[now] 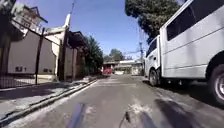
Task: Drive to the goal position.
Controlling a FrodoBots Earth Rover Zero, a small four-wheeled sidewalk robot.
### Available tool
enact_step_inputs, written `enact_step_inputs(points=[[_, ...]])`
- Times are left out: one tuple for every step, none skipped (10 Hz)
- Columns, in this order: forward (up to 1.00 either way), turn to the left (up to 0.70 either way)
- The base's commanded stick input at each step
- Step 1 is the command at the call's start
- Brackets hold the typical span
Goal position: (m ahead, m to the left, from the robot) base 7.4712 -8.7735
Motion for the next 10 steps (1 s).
enact_step_inputs(points=[[0.7,-0.33],[0.7,-0.35],[0.7,-0.35],[0.7,-0.35],[0.7,-0.35],[0.7,-0.35],[0.7,-0.35],[0.7,-0.35],[0.7,-0.3],[0.7,0.0]])
